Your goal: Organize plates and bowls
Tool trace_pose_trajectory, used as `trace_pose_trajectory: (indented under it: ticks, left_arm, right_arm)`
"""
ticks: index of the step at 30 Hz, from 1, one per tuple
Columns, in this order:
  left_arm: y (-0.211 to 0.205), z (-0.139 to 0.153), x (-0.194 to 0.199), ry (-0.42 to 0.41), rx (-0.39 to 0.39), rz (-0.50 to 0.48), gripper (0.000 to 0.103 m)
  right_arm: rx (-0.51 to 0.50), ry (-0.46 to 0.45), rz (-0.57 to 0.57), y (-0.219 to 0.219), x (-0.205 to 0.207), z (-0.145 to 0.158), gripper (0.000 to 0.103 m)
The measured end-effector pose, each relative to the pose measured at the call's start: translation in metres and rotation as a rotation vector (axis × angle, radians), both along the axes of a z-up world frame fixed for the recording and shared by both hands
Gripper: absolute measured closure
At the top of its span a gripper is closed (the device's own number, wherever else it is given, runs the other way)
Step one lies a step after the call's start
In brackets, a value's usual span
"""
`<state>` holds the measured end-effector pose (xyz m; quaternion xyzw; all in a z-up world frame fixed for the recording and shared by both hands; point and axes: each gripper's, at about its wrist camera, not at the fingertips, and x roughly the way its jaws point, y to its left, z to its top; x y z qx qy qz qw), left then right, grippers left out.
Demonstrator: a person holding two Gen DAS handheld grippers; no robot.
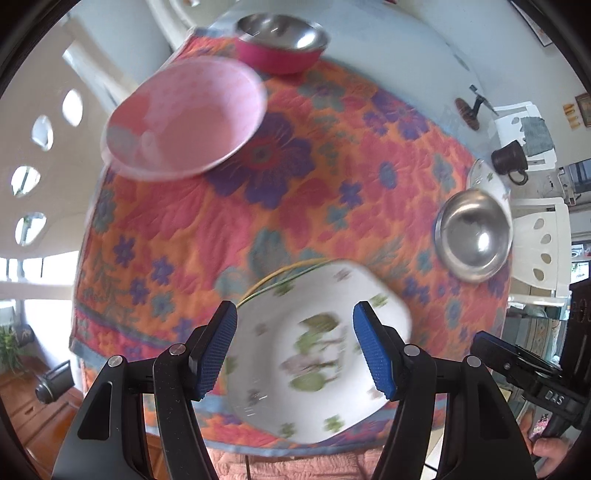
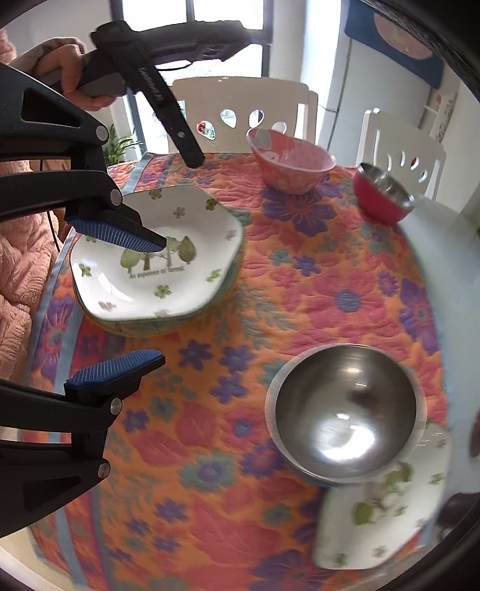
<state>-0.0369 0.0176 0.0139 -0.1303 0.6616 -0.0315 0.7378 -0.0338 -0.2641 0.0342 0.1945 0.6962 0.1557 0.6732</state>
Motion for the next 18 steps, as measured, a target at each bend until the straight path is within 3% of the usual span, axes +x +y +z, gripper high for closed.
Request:
trace_pose_trajectory:
  ticks: [11, 18]
  left_arm:
    - [-0.110, 0.030, 0.086, -0.061, 0.014, -0.087, 0.039]
    - [-0.172, 0.009, 0.137, -0.024, -0.009, -0.143, 0.039]
  right_arm:
    - [0.042, -0.085, -0.091, -0.114, 0.065, 0.029, 0.050]
    - [0.051, -0.045, -0.251, -0.203, 0.088, 0.000, 0.050]
